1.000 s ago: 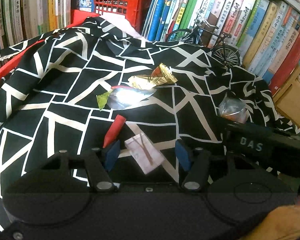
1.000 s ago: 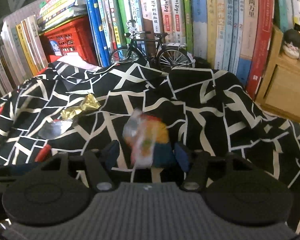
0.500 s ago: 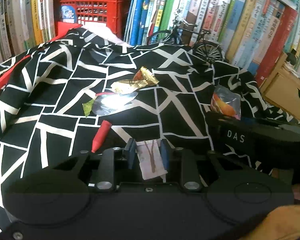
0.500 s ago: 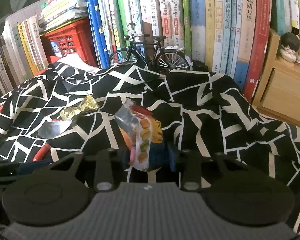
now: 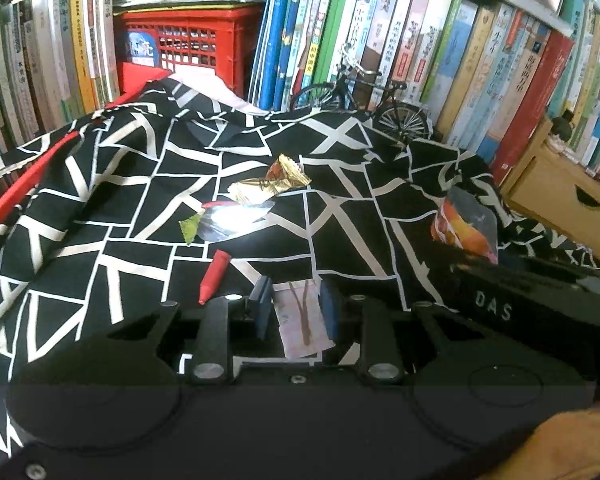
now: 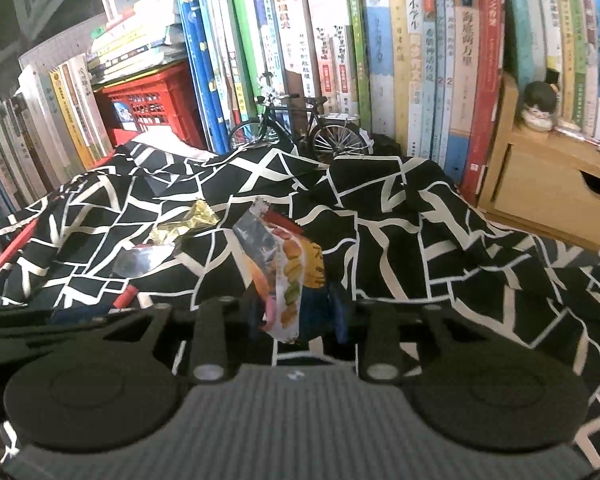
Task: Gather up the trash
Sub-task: 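Grasp the pink paper scrap with the left tool while the right tool grasps the snack packet, then carry the paper scrap and snack packet to the black trash bag and release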
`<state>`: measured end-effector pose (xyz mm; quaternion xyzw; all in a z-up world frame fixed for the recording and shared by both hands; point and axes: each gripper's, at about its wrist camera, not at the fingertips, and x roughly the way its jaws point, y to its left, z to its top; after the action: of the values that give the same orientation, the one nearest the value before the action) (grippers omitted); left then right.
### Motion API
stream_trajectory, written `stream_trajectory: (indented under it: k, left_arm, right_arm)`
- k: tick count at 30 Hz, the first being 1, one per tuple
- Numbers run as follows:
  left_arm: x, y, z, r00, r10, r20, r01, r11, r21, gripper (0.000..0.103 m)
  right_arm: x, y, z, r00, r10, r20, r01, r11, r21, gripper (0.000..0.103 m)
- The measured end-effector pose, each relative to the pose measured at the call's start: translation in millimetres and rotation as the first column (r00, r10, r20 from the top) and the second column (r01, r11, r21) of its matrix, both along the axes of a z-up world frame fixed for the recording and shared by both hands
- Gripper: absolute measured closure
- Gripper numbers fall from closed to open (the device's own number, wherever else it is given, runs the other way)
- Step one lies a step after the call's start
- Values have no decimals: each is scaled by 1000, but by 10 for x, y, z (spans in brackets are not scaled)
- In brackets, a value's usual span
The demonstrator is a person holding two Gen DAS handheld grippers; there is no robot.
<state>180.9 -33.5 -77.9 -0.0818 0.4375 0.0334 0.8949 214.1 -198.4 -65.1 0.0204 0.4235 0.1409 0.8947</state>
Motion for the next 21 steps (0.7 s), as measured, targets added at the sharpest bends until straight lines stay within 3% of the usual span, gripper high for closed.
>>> stream_trajectory:
  k: [11,21]
  left_arm:
    - [-567,16,503,998,-60,36,60,998,5,78]
    - [-1495,141,978,989,-116,95,118,993,-17,78]
  right_arm:
    - [-658,-74,512,997,-63,47,62,998,12,64]
    - [-1645,-14,1046,986,-78,145,81,997,-16,64]
